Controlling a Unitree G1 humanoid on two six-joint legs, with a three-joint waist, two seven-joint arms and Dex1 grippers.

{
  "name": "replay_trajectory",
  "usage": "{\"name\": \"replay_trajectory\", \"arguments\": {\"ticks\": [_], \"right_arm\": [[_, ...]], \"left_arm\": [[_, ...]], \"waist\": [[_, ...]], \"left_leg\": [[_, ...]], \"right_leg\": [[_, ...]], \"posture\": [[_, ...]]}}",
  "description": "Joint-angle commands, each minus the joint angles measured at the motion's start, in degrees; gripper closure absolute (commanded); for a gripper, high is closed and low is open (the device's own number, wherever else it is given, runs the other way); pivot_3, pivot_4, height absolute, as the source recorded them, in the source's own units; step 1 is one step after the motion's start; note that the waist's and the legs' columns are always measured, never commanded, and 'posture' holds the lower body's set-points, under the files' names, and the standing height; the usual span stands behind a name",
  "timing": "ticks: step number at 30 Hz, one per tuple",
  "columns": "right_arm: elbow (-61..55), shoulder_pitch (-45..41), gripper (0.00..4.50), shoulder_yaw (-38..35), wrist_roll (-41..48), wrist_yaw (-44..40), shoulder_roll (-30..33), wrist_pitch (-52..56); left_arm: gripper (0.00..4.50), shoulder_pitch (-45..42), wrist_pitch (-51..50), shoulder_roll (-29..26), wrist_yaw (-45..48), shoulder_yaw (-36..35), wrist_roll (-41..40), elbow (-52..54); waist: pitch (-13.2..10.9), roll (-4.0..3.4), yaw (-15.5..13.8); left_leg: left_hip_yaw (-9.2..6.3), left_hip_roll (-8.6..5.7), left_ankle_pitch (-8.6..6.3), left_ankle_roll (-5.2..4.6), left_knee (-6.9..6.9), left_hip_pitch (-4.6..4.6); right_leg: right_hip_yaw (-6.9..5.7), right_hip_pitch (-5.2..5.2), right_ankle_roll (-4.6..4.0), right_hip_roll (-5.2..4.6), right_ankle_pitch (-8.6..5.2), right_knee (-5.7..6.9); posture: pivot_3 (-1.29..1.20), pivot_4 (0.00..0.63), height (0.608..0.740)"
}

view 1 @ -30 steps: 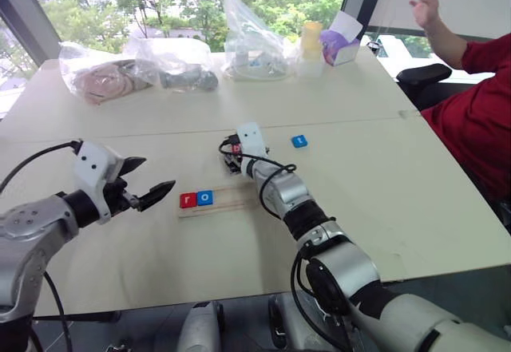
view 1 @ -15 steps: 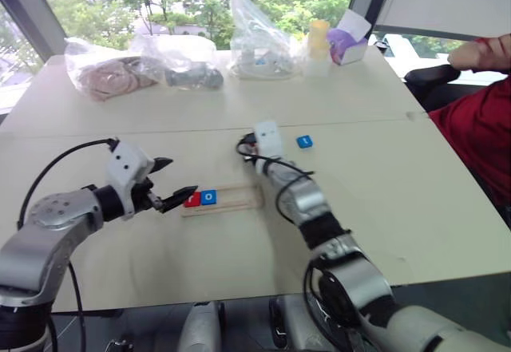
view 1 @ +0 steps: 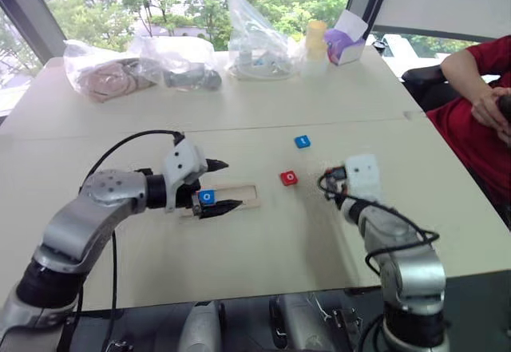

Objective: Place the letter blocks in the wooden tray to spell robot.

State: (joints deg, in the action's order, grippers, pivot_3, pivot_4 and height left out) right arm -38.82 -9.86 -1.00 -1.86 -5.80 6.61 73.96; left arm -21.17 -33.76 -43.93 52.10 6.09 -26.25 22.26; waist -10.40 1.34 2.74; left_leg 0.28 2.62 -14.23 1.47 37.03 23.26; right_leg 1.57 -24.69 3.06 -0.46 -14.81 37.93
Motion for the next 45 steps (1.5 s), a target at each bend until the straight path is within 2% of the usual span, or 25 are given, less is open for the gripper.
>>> {"name": "replay_trajectory", "arguments": {"ticks": [1,5,11,12,15,19,21,23,27,30,34,39,45], "right_arm": [[-4.34,-1.27,3.37,0.10,-0.18,2.44,-2.66,4.97],[-3.54,-1.13,3.37,0.11,-0.24,3.64,-3.71,5.87],[-3.13,-0.74,0.39,1.44,1.35,2.46,-2.00,7.65],[-3.35,-1.26,0.03,0.77,1.49,2.06,-1.31,7.35],[-5.36,-3.22,0.03,-0.71,3.41,-1.84,3.14,4.02],[-5.11,-4.88,0.03,-1.61,10.25,-18.53,19.47,-8.14],[-3.64,-4.01,0.03,-1.66,13.63,-27.97,27.09,-16.04],[-0.66,-3.23,0.03,-3.35,16.61,-34.31,31.07,-22.54],[17.90,-1.53,0.03,-5.89,18.16,-50.70,38.97,-44.32],[29.21,-2.35,0.03,-3.00,16.89,-57.41,40.85,-56.31],[44.60,-6.37,0.03,1.05,12.94,-62.02,40.50,-69.22],[56.59,-11.42,0.03,4.64,10.28,-65.65,39.24,-78.47],[68.96,-18.32,0.03,7.35,7.31,-66.29,35.95,-85.90]], "left_arm": [[0.00,-0.99,4.27,-0.61,3.10,1.66,2.99,-3.08],[0.00,-1.69,5.52,-0.24,4.60,1.65,3.73,-4.77],[0.00,-1.36,6.22,0.01,4.79,0.99,4.62,-5.83],[0.00,-1.25,6.23,-0.12,4.80,0.72,4.71,-5.92],[0.00,-0.97,5.77,-1.13,5.33,-0.90,4.10,-6.13],[0.00,-0.76,3.22,-3.64,8.56,-4.03,0.33,-5.83],[0.00,-0.03,3.90,-6.64,11.43,-3.89,1.07,-5.78],[0.00,0.99,5.88,-9.44,14.30,-3.70,2.19,-5.93],[0.00,-1.06,-0.61,-11.96,18.68,-7.47,-6.19,-3.68],[0.00,-3.48,1.50,-11.75,17.24,-5.92,-2.66,-5.12],[0.00,-3.52,1.89,-10.14,15.47,-4.33,-1.09,-5.11],[0.00,-2.16,1.70,-9.43,14.79,-4.00,-0.58,-3.90],[0.00,-1.24,2.81,-9.07,13.88,-3.52,1.17,-4.54]], "waist": [[0.00,0.00,-0.19],[0.00,0.00,-0.42],[0.01,0.03,-0.18],[0.01,0.02,-0.15],[-0.01,-0.01,-0.18],[-0.07,-0.03,-0.23],[-0.08,-0.01,-0.27],[-0.08,0.00,-0.28],[-0.20,0.13,-0.46],[-0.24,0.18,-0.69],[-0.24,0.15,-0.32],[-0.27,0.11,-0.25],[-0.27,0.12,-0.22]], "left_leg": [[0.01,0.00,0.00,0.00,0.00,0.01],[-0.02,-0.03,0.00,0.00,0.01,0.10],[-0.01,-0.08,0.00,0.00,0.00,0.14],[-0.01,-0.08,0.00,0.00,0.00,0.13],[-0.02,-0.06,0.00,0.00,0.00,0.12],[0.01,-0.11,0.00,0.00,0.00,0.13],[-0.02,-0.12,-0.01,-0.02,-0.02,0.13],[-0.04,-0.11,-0.04,-0.07,-0.08,0.12],[0.00,-0.10,-0.06,-0.10,-0.02,0.12],[0.01,-0.14,-0.06,-0.10,0.09,0.11],[0.07,-0.16,-0.06,-0.10,0.10,0.08],[0.07,-0.12,-0.06,-0.11,0.07,0.07],[0.08,-0.12,-0.05,-0.10,0.12,0.00]], "right_leg": [[-0.01,0.00,-0.05,-0.01,-0.03,0.00],[-0.05,-0.03,-0.06,-0.08,-0.07,-0.04],[-0.04,0.01,0.00,-0.14,-0.11,-0.15],[-0.04,0.01,0.00,-0.13,-0.10,-0.15],[-0.05,0.00,-0.01,-0.10,-0.10,-0.14],[-0.04,0.00,0.00,-0.14,-0.12,-0.17],[-0.07,0.05,0.03,-0.13,-0.13,-0.27],[-0.09,0.08,0.23,-0.10,-0.25,-0.33],[-0.10,0.13,0.23,-0.10,-0.26,-0.38],[-0.09,0.24,0.21,-0.16,-0.27,-0.45],[-0.03,0.27,0.16,-0.15,-0.05,-0.46],[-0.03,0.23,0.23,-0.09,-0.01,-0.40],[-0.01,0.27,0.17,-0.08,0.02,-0.35]], "posture": [[0.00,0.150,0.740],[0.00,0.150,0.740],[0.00,0.150,0.740],[0.00,0.150,0.740],[0.00,0.150,0.740],[0.00,0.150,0.740],[0.00,0.150,0.740],[0.00,0.150,0.740],[0.00,0.150,0.740],[0.00,0.150,0.740],[0.00,0.150,0.740],[0.00,0.150,0.740],[0.00,0.150,0.740]]}}
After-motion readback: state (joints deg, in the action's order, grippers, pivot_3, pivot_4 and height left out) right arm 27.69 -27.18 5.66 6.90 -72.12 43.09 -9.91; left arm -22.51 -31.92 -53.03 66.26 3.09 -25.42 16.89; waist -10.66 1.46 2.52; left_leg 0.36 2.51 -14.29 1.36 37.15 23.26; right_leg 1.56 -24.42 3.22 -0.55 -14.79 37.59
